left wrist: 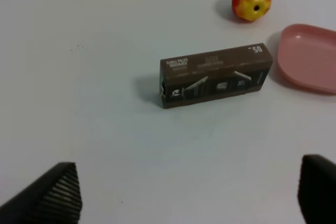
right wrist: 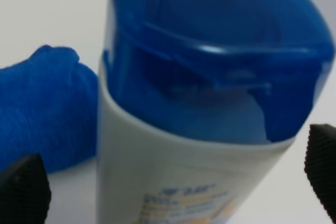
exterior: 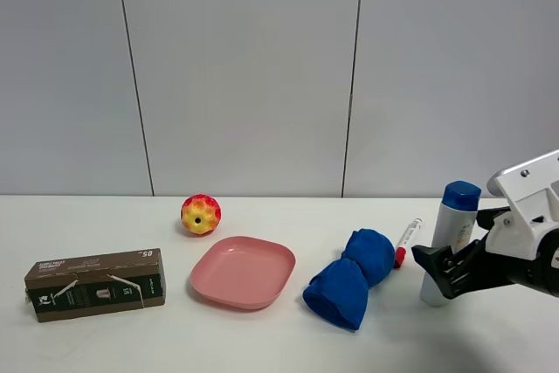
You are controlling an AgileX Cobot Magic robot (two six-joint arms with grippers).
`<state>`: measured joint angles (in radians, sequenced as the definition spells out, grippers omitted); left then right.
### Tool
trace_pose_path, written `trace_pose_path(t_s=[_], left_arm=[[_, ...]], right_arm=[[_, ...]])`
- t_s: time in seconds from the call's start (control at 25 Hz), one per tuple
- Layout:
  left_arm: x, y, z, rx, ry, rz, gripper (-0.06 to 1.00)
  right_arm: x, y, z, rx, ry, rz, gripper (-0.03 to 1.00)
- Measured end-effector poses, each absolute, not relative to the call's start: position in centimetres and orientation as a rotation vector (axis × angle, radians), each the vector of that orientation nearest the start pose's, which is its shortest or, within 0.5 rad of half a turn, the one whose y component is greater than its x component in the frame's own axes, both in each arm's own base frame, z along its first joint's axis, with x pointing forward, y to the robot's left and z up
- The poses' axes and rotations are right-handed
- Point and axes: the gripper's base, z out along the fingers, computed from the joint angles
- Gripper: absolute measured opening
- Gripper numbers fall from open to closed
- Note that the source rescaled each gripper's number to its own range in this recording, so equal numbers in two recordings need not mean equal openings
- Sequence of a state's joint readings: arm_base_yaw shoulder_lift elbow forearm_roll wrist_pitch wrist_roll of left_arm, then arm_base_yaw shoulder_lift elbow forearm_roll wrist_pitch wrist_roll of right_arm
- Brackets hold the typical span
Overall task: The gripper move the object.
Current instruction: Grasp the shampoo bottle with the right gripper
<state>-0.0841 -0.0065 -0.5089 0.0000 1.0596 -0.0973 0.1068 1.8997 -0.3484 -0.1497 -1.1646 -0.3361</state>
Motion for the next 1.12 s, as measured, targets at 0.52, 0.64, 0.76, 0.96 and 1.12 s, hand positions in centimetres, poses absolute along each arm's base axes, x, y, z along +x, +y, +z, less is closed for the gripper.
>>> trace_pose_path(t_s=[0.52,0.64,0.76,0.96,1.12], left_arm=[[-0.7,0.1,28.0,-0.013,2.030,-0.114,1.00],[-0.7,0.1,28.0,-0.013,2.030,-0.114,1.00],[-0.7,0.1,28.0,-0.013,2.030,-0.114,1.00],[-0.7,0.1,28.0,-0.013,2.030,-0.114,1.00],[-0.7,0.1,28.0,-0.013,2.030,-0.114,1.00]], right_arm=[[25.8,4.1,8.1,-0.562,1.846,-0.044,1.00],[26.1,4.1,8.2,-0.560,1.835,-0.046,1.00],[26.5,4.3,8.4,-0.568,1.817,-0.037,1.00],[27.0,4.5,8.6,-0.586,1.789,-0.026,1.00],[27.2,4.6,8.7,-0.589,1.782,-0.025,1.00]])
